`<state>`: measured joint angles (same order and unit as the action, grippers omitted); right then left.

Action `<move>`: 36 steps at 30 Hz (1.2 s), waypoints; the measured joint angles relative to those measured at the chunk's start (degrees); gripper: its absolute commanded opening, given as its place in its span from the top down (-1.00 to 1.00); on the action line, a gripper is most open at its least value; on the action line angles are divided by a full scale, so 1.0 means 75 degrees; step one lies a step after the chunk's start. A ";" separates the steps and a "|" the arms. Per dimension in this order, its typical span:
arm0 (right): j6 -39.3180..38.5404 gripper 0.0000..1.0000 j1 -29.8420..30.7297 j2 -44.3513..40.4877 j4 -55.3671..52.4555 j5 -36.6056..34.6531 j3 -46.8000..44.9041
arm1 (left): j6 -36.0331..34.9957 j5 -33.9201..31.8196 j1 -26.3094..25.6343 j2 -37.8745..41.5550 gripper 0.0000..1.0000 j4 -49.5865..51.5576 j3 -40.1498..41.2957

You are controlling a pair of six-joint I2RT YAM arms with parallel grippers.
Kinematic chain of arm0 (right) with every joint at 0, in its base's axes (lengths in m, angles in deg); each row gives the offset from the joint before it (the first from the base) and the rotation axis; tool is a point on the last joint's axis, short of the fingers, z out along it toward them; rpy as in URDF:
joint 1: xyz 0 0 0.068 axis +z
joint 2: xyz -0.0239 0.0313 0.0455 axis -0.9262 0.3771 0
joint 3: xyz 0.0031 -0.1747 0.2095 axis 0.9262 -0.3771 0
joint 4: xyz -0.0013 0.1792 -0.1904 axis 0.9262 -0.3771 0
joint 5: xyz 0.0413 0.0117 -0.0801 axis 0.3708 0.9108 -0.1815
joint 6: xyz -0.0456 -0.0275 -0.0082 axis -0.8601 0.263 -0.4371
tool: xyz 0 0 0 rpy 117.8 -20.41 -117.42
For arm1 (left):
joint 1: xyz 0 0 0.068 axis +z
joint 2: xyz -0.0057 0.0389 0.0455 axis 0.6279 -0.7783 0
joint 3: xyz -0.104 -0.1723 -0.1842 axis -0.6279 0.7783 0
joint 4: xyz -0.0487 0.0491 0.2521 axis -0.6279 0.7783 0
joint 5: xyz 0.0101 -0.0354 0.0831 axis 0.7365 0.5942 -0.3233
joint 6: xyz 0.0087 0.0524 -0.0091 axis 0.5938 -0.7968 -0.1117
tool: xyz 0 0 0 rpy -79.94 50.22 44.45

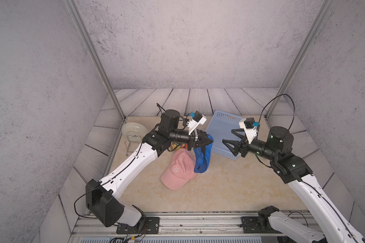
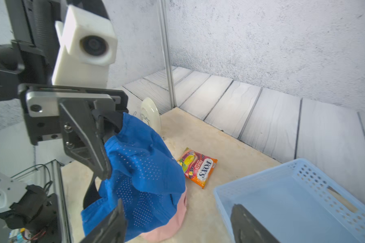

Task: Turn the baseball cap inside out
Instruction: Turn over the baseball cap.

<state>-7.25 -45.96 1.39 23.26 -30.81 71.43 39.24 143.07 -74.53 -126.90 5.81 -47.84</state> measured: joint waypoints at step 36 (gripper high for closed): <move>0.2279 0.35 0.0181 0.1687 0.1891 0.3590 -0.0440 | 0.0417 -0.0003 0.0032 -0.0466 1.00 -0.0338 -0.0358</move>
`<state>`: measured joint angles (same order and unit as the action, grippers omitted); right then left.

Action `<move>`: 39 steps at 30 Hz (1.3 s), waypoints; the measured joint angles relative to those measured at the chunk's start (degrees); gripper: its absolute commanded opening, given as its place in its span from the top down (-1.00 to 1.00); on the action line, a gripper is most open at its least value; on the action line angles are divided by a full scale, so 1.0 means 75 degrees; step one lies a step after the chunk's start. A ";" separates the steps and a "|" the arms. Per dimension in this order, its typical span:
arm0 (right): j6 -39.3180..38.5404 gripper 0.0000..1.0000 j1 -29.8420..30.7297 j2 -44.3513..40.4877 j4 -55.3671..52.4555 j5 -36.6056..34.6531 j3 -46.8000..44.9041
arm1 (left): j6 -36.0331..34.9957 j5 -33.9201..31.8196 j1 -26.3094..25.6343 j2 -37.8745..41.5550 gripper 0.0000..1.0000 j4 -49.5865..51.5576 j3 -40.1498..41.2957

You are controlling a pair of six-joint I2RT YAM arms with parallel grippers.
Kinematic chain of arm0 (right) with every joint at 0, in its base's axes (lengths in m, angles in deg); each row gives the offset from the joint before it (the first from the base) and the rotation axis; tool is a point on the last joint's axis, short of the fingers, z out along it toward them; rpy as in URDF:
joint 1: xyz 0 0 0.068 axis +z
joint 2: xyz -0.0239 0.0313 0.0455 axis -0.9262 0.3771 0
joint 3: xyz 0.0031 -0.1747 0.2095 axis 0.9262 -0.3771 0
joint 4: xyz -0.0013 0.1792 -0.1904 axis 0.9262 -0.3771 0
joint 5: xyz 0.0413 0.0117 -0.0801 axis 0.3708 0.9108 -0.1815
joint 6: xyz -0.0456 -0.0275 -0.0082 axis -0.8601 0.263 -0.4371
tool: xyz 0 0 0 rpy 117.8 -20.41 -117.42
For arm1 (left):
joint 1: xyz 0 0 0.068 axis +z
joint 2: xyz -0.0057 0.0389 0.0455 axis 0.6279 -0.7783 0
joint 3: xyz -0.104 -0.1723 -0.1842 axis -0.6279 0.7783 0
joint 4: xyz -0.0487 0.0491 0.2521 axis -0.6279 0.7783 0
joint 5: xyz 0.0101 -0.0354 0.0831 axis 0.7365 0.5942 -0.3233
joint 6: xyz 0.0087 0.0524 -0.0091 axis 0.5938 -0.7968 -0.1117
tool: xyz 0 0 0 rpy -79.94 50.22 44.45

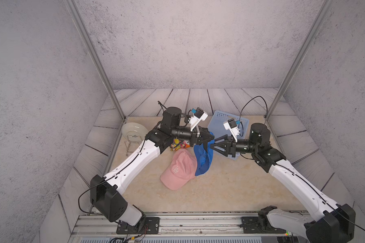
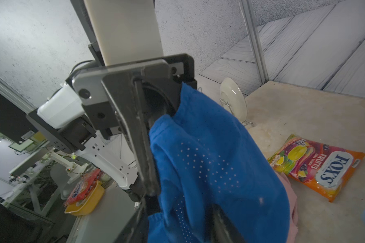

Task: Turn the baseball cap inside out
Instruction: Turn over the baseball cap.

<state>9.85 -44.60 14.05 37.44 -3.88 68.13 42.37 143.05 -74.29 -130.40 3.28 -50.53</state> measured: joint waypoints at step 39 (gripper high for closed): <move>0.2777 1.00 0.0050 -0.0032 0.1454 -0.7012 -0.0259 | 0.0434 -0.3541 0.0044 0.0236 -0.19 -0.1556 0.1629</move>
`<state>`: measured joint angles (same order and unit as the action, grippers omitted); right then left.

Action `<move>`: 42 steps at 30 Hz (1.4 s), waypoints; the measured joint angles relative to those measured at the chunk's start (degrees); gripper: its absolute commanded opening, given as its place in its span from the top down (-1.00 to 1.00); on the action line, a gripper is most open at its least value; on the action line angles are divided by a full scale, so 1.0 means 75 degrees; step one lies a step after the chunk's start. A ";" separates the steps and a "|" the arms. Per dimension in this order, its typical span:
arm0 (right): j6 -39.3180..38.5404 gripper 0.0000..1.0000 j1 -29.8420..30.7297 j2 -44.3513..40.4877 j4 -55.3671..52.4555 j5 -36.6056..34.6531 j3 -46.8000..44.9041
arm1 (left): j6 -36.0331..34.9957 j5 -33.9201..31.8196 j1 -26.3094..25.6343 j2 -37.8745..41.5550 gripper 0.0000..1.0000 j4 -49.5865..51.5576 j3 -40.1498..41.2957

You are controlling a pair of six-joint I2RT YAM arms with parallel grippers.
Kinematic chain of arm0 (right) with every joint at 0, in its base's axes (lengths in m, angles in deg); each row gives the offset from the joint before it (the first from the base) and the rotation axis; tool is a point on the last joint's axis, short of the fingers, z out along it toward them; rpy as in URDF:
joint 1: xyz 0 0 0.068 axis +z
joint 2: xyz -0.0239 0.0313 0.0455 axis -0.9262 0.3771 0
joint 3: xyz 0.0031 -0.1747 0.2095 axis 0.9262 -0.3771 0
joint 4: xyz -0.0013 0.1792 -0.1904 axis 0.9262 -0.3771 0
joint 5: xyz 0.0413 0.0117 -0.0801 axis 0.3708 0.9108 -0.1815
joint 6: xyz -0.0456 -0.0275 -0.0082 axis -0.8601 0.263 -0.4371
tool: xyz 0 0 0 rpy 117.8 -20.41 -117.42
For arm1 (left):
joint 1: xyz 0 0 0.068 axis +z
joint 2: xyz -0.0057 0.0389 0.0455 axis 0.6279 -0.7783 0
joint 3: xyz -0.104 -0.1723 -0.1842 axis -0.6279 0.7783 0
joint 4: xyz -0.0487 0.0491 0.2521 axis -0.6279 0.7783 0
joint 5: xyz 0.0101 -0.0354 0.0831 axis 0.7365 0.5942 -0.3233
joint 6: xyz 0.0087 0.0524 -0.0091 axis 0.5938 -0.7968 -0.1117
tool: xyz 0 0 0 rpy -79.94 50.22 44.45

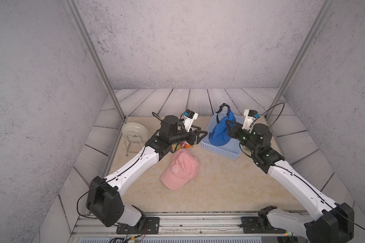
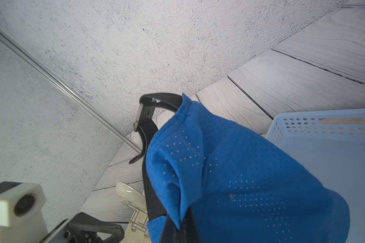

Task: Turn the baseball cap inside out
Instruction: Turn over the baseball cap.

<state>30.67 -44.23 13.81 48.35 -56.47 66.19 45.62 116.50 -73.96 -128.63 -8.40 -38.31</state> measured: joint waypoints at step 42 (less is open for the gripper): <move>-0.2124 -0.20 -0.0044 -0.0044 -0.1993 0.1422 0.1040 | 0.0207 0.3314 0.0015 -0.1198 1.00 0.0458 -0.1961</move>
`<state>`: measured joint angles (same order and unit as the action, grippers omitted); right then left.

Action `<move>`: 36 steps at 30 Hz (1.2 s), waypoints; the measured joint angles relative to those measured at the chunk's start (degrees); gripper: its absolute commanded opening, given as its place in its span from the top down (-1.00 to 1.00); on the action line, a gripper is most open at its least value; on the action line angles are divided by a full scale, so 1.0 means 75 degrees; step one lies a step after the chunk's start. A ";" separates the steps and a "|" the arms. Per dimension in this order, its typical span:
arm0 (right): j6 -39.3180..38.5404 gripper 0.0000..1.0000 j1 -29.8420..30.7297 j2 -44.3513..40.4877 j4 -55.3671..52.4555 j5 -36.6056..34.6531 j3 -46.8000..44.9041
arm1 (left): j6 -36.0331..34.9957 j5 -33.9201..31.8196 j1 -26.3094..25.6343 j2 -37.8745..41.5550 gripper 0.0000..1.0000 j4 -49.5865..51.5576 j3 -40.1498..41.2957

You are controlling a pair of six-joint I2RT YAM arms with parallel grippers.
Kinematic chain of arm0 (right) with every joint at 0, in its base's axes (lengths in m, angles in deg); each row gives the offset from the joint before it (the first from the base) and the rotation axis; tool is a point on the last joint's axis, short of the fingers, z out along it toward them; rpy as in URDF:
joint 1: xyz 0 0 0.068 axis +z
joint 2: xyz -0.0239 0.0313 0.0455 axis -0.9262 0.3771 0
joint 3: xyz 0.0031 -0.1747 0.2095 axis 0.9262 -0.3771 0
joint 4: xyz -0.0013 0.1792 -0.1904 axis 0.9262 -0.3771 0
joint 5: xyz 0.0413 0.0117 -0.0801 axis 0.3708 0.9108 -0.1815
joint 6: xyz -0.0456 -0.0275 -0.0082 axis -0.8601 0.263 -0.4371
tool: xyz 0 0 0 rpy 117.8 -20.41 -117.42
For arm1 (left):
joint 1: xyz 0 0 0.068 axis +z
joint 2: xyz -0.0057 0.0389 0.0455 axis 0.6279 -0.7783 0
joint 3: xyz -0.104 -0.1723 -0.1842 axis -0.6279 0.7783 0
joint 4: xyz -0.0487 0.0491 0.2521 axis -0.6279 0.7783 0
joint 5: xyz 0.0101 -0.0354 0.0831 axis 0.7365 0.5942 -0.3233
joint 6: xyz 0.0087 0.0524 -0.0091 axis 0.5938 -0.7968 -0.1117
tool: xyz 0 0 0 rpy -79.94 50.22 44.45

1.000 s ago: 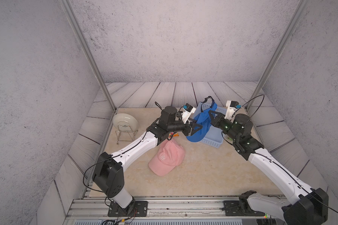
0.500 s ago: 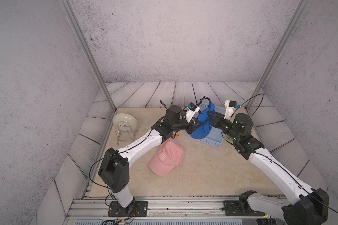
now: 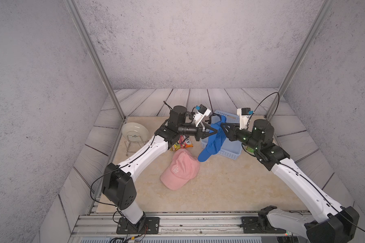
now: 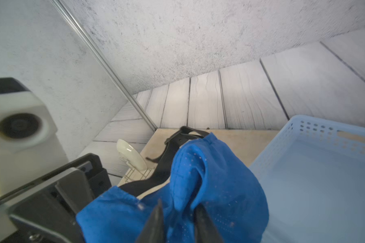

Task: Turn the baseball cap inside out
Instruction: Turn over the baseball cap.

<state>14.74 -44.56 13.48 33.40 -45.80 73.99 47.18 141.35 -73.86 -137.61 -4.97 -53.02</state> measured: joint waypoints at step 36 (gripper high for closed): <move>-0.7749 -0.28 0.0513 -0.2165 0.0822 0.1137 -0.2078 | 0.1469 0.2197 0.0361 0.0411 1.00 0.0554 -0.0764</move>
<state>-43.38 -40.71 -2.76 39.56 -37.28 58.41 58.19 157.83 -71.15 -134.53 -0.81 -58.75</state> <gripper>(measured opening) 0.642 0.055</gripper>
